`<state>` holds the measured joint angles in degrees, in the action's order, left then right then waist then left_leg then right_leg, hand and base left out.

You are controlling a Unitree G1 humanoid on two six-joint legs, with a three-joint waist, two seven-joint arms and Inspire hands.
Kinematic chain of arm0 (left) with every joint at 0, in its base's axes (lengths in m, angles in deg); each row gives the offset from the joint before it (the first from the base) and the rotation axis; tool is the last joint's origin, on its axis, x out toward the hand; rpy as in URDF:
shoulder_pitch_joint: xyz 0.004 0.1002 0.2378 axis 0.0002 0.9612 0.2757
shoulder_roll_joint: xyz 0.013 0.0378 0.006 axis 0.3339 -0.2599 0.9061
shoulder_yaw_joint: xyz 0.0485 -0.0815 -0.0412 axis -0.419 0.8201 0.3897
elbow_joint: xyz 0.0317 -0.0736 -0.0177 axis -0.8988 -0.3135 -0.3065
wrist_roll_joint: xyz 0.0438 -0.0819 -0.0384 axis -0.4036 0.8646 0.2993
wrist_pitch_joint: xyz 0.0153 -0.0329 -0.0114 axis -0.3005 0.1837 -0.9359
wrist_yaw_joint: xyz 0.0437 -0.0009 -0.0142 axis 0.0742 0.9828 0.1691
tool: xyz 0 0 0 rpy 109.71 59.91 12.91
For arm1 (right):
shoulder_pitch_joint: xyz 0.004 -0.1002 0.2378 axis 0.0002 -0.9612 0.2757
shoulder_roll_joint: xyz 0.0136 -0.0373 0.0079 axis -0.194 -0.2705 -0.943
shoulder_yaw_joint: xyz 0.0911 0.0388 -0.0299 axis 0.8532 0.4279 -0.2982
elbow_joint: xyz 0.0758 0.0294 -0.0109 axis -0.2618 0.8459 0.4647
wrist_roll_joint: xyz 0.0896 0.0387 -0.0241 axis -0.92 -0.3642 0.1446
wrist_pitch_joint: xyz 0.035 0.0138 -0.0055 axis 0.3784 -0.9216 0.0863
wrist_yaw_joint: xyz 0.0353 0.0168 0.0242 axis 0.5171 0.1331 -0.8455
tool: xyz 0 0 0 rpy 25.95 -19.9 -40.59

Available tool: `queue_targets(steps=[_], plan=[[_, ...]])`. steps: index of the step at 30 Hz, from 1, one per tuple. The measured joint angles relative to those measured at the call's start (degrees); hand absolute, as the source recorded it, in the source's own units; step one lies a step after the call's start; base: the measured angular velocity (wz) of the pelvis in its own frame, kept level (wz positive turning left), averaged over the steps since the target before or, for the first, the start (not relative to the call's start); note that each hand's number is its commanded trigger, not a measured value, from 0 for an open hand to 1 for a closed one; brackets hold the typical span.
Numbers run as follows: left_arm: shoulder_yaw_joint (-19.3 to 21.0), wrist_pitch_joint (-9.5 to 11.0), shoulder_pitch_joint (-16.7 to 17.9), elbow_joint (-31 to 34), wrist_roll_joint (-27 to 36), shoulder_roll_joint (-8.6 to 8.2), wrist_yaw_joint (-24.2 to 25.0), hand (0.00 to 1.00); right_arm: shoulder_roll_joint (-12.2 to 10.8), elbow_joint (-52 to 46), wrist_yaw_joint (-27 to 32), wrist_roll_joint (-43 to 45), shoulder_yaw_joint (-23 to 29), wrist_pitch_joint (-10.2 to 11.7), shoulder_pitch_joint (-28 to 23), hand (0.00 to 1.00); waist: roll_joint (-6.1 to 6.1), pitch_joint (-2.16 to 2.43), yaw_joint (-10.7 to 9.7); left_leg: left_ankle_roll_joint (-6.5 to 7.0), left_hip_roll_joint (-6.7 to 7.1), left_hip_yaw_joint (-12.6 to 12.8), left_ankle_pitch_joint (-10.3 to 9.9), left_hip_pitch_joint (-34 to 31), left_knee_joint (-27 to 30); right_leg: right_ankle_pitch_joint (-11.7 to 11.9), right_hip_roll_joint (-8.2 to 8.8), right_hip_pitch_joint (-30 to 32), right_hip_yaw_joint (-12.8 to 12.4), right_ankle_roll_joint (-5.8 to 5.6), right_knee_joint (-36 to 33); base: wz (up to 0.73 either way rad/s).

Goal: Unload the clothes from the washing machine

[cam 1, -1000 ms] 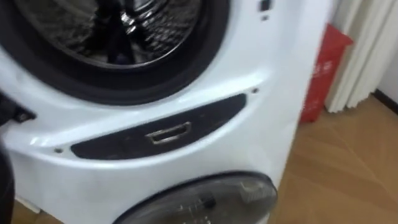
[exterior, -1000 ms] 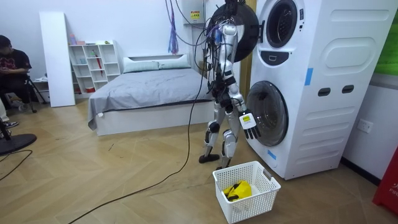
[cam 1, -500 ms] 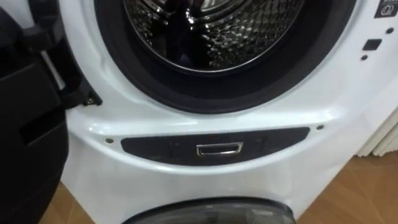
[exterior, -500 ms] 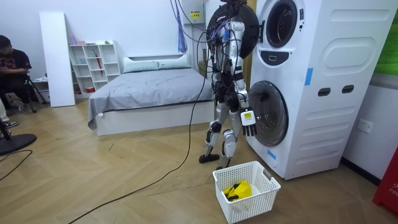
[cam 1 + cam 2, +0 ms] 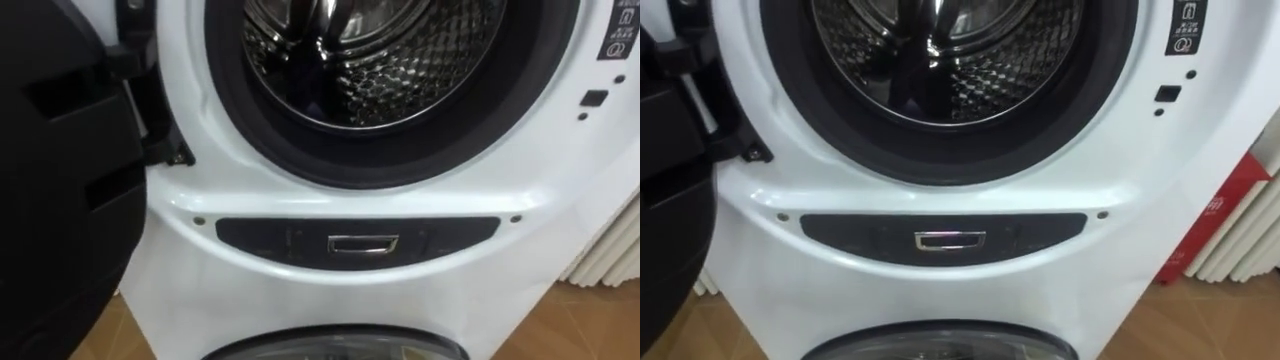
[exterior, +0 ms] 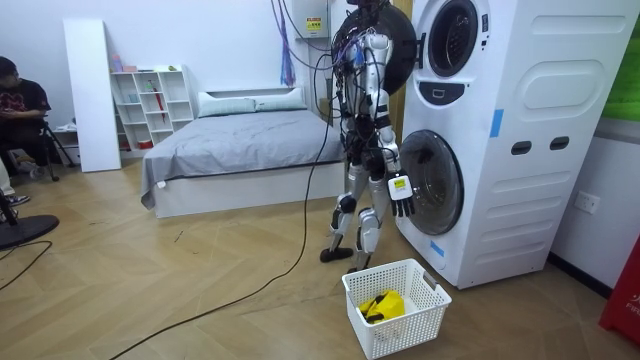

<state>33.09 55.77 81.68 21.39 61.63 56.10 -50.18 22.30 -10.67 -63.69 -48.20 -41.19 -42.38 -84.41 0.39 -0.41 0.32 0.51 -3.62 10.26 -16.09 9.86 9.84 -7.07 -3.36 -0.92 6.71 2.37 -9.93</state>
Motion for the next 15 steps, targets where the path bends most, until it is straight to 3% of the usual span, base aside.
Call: queue_targets(steps=[2, 3, 5, 7, 8, 10, 12, 13, 15], plan=[[0.3, 0.0, 0.4, -0.1, 0.0, 0.04, 0.0, 0.00, 0.0, -0.3, 0.0, -0.1, 0.1, -0.5, -0.1, 0.00, -0.21, -0.01, 0.2, -0.83, -0.75, 0.2, -1.0, -0.9, 2.2, -0.3, -0.61, -0.1, 0.0, 0.51, -0.1, 0.09], [1.0, 0.0, 0.5, 0.0, -0.1, 0.08, 0.0, 0.00, 0.0, -0.4, 0.0, 0.0, 0.2, -0.5, 0.1, 0.00, -0.10, 0.01, 0.4, -1.42, -1.03, 0.3, -2.0, -2.7, 6.3, -0.9, -0.79, 1.0, 0.2, 1.48, -0.9, 0.00], [2.1, 0.0, 0.6, 0.3, -0.1, 0.17, 0.0, 0.00, 0.0, -0.2, -0.3, -0.1, 0.2, -0.5, 0.2, 0.00, 0.14, 0.05, 1.2, -1.99, -2.19, 0.0, -2.5, -7.3, 16.1, -1.0, -0.77, 1.4, 0.6, 2.35, -1.4, -0.14], [1.9, -0.7, 0.8, 0.5, 0.1, -0.14, 0.0, 0.00, 0.7, -0.2, -0.4, -0.6, 0.2, -0.5, -0.1, 0.00, -1.03, 0.18, 1.2, -2.21, -3.28, -4.3, -2.3, -12.1, 26.0, -1.1, -1.32, 1.4, 1.2, 3.07, -2.0, -0.04], [1.8, -1.0, 0.9, 0.5, 0.1, -0.30, 0.0, 0.00, 0.7, -0.2, -0.3, -0.9, 0.2, -0.5, -0.3, 0.00, -0.71, 0.07, 1.1, -2.26, -3.52, -4.7, -2.3, -12.4, 26.9, -1.3, -1.52, 1.5, 1.3, 3.36, -2.1, 0.09], [1.3, -1.5, 1.0, 0.6, 0.1, -1.27, 0.0, 0.00, 0.9, -0.3, -0.2, -1.8, 1.1, -0.4, -0.7, 0.00, -1.33, 0.09, 0.9, -2.54, -4.01, -5.8, -2.1, -12.6, 30.2, -2.0, -1.72, 1.7, 3.0, 4.54, -3.5, -0.04], [1.0, -1.6, 0.9, 0.6, 0.1, -2.16, 0.3, 0.00, 1.2, -0.5, 0.5, -2.5, 1.2, -0.3, -0.5, 0.00, -2.69, 0.13, 1.0, -3.48, -4.60, -5.9, -2.0, -10.8, 35.1, -2.2, -1.92, 2.3, 5.4, 5.15, -4.7, -0.15], [0.9, -1.5, 0.4, 0.8, 0.0, -2.39, 0.4, 0.00, 1.0, -0.6, 0.8, -2.5, 1.8, 0.1, -0.1, 0.00, -2.99, 0.15, 0.0, -3.63, -4.39, -6.2, -2.1, -8.8, 34.9, -2.1, -2.15, 3.5, 6.0, 5.43, -5.5, 0.05], [1.0, -1.3, -1.1, 0.9, -0.7, -2.45, 0.4, 0.00, 0.7, -1.1, 0.9, -2.9, 3.4, 0.7, 0.0, 0.00, -3.68, 0.10, -1.5, -5.52, -4.43, -7.8, -3.3, -5.3, 30.3, -1.6, -2.45, 5.2, 7.7, 5.91, -6.5, 0.38]])
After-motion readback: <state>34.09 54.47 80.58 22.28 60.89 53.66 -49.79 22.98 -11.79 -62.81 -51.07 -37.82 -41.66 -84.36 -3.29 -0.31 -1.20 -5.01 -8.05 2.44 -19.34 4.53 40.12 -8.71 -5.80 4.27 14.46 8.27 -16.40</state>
